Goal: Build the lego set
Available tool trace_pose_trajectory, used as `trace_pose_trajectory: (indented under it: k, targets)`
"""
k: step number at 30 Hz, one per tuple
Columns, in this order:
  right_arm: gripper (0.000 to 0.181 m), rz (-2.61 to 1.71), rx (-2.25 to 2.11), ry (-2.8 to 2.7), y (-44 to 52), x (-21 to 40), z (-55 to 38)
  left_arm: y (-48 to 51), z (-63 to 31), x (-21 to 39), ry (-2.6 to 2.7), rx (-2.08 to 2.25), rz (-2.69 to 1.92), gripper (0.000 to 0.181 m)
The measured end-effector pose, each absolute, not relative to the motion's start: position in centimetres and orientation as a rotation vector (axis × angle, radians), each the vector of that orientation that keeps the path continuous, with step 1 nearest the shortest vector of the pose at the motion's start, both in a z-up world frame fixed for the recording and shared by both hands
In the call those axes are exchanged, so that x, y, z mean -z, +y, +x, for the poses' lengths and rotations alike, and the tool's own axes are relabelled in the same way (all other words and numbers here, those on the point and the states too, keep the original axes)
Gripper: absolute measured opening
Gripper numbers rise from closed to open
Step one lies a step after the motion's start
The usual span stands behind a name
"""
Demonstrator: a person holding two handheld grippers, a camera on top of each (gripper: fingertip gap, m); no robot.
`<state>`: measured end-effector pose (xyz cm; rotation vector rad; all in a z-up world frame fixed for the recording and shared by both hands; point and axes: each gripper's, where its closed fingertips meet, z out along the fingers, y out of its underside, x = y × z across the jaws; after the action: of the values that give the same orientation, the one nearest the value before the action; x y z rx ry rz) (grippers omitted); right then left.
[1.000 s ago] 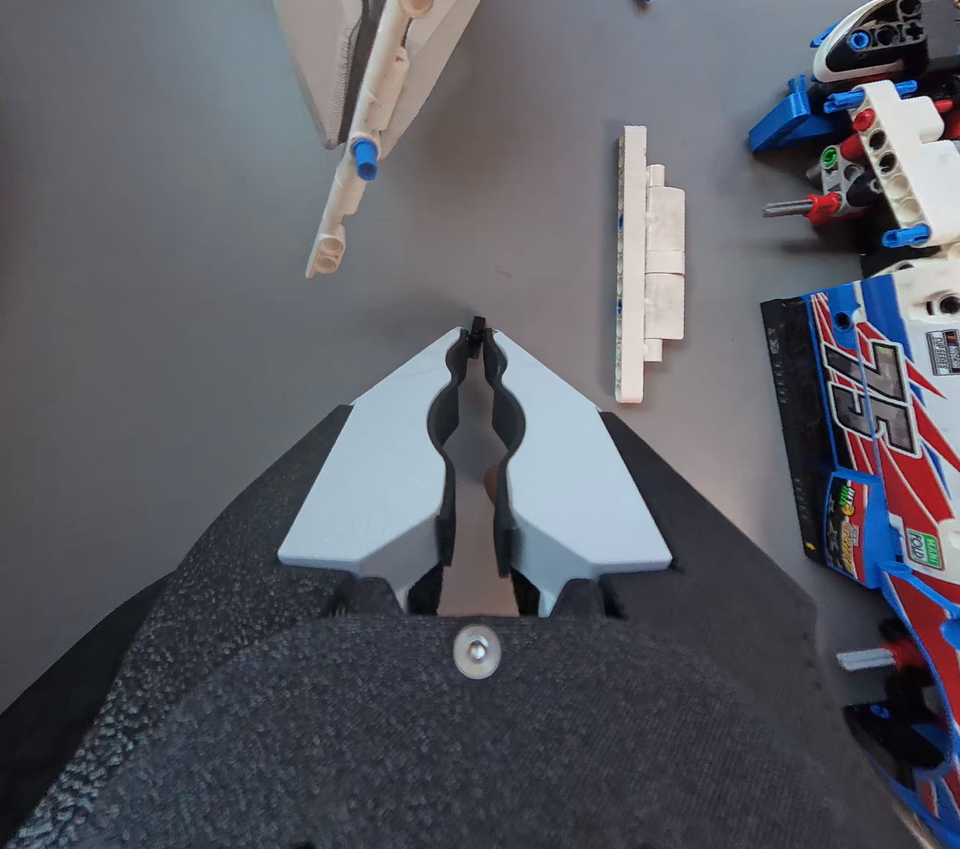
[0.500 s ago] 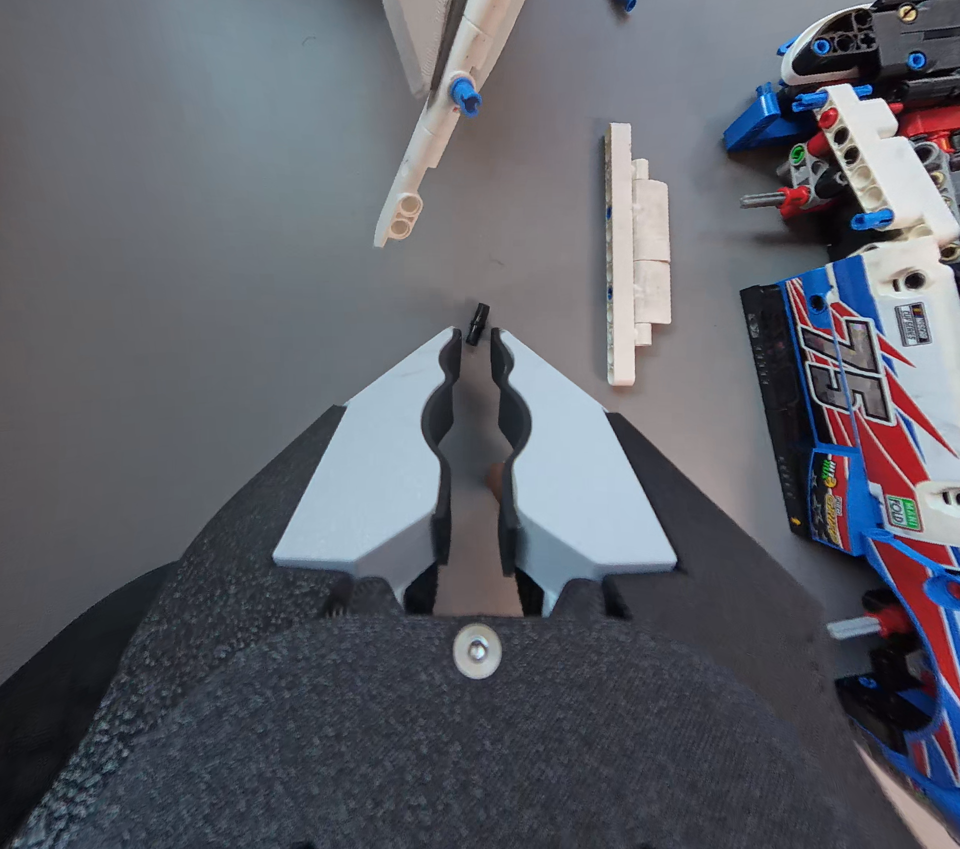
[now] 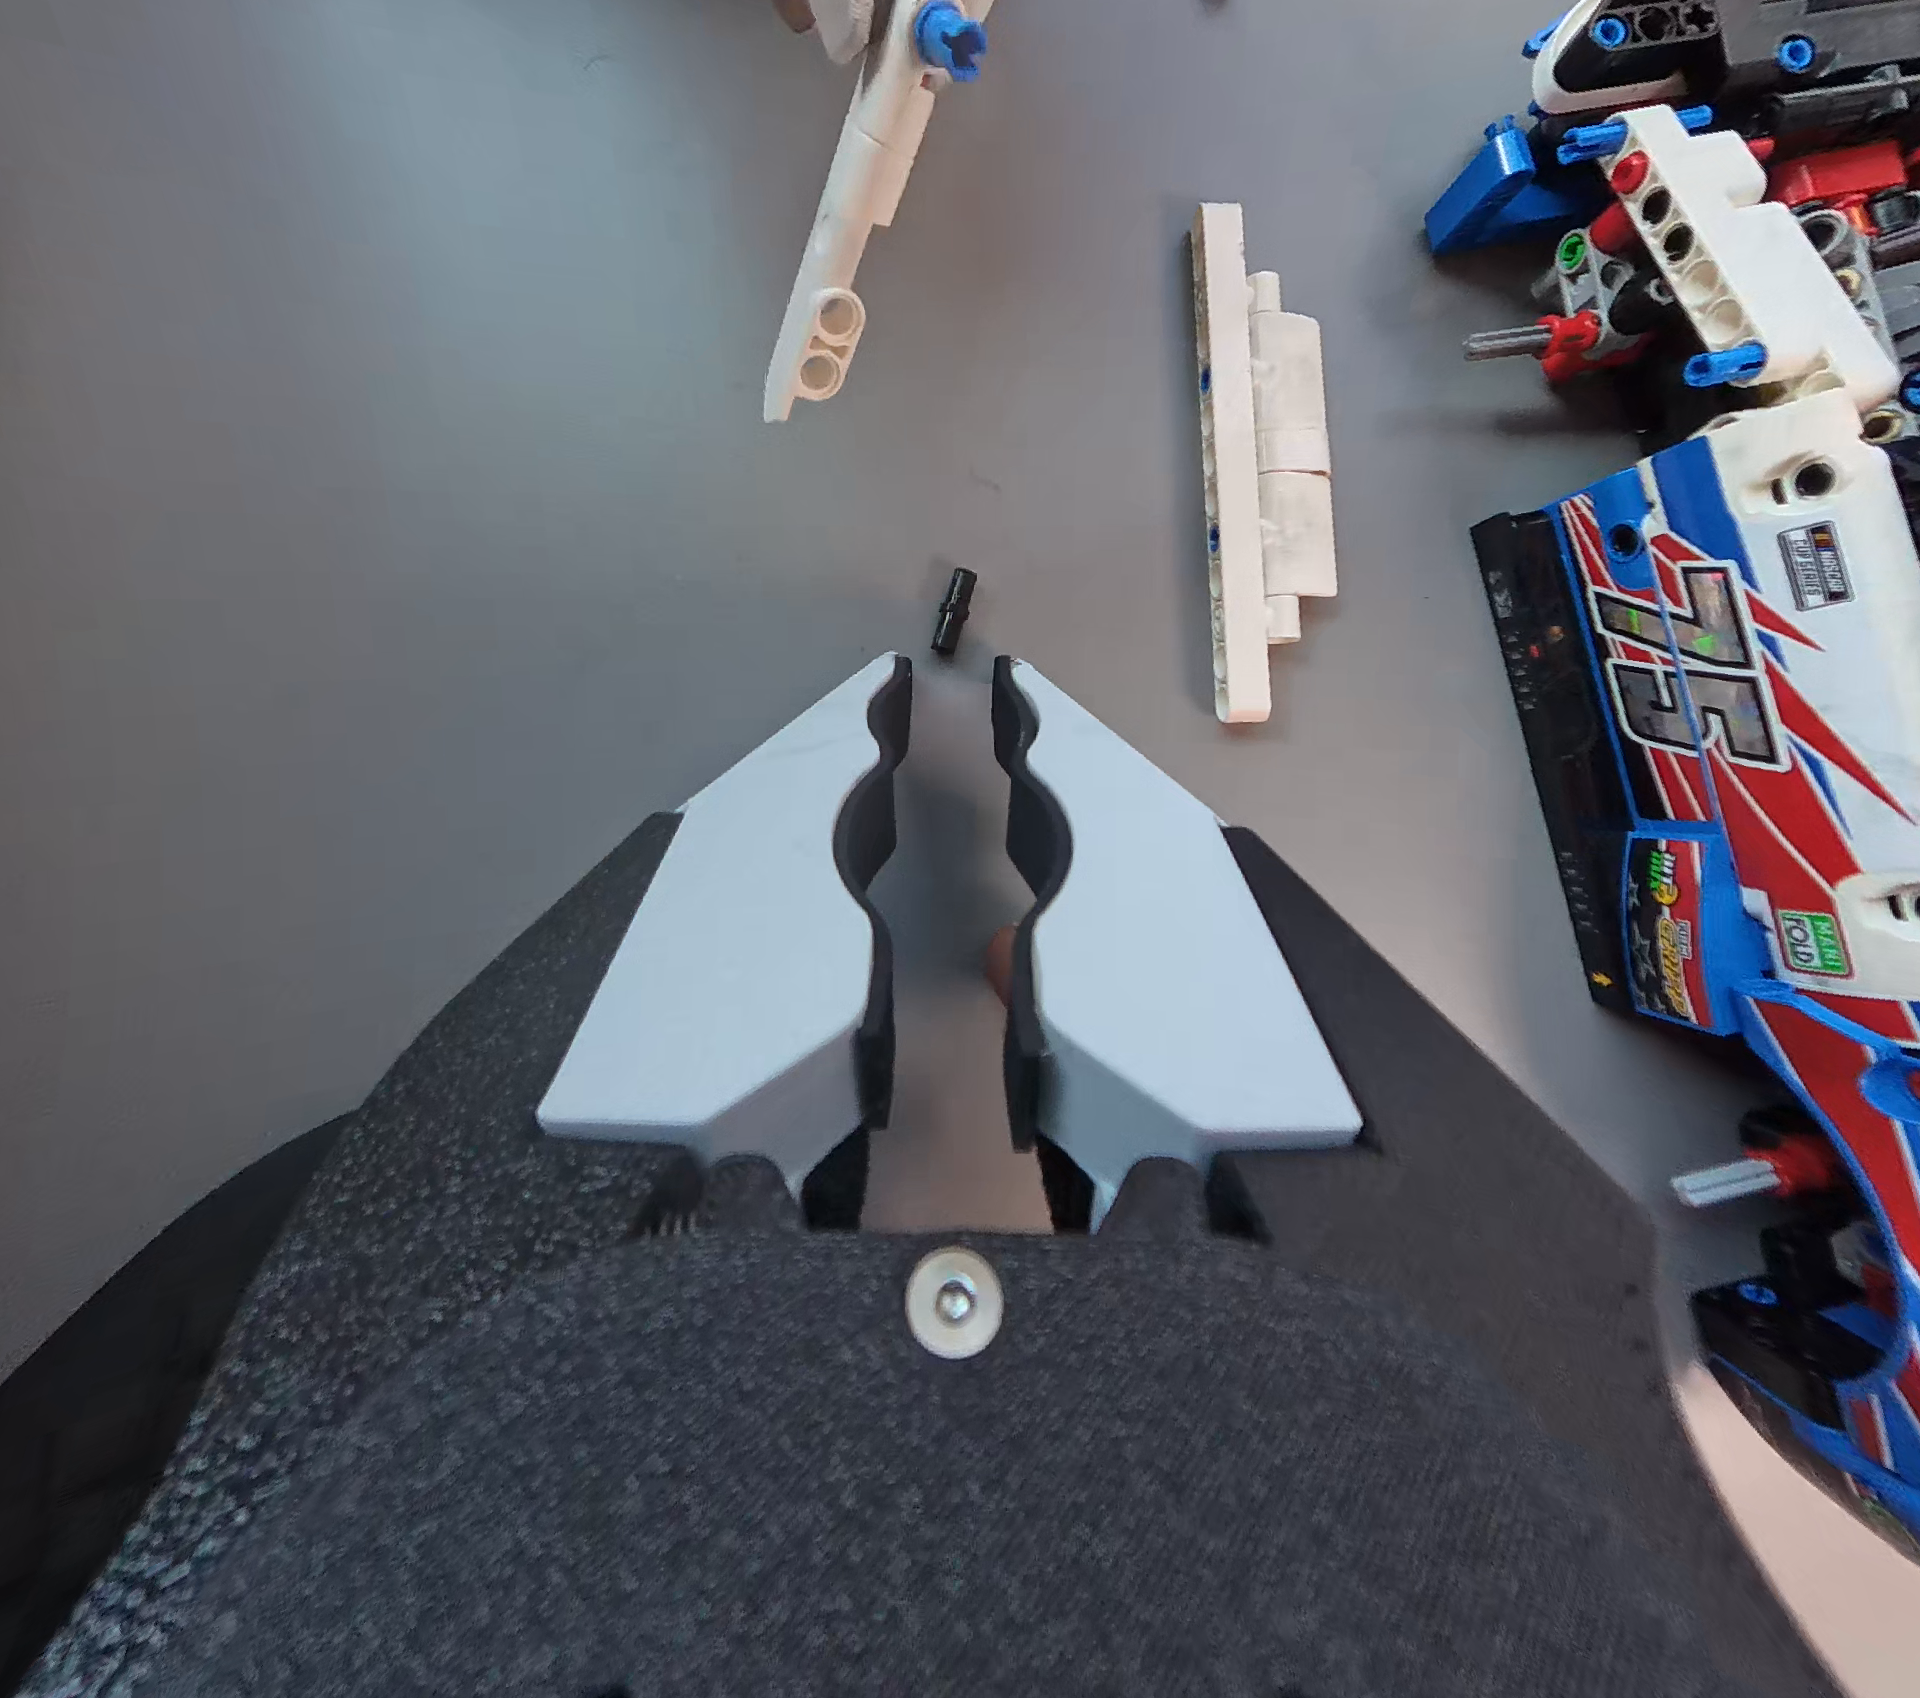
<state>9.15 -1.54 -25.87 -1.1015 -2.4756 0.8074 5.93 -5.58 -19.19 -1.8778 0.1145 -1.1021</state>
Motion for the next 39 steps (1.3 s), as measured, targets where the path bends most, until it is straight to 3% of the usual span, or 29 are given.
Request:
trace_pose_trajectory:
  k: [7,28,39]
  targets:
    - [0.003,-1.068,-0.795,-2.462,-1.6,25.9,9.1,-5.4,5.6,19.7,0.089,1.100,-1.891,0.003]
    - [0.011,-1.080,-0.833,-2.478,-1.5,25.9,9.7,-5.2,5.6,20.3,0.078,1.124,-1.908,0.003]
    - [0.004,-1.081,-0.831,-2.471,-1.5,25.9,9.7,-5.2,5.5,20.4,0.070,1.127,-1.912,0.003]
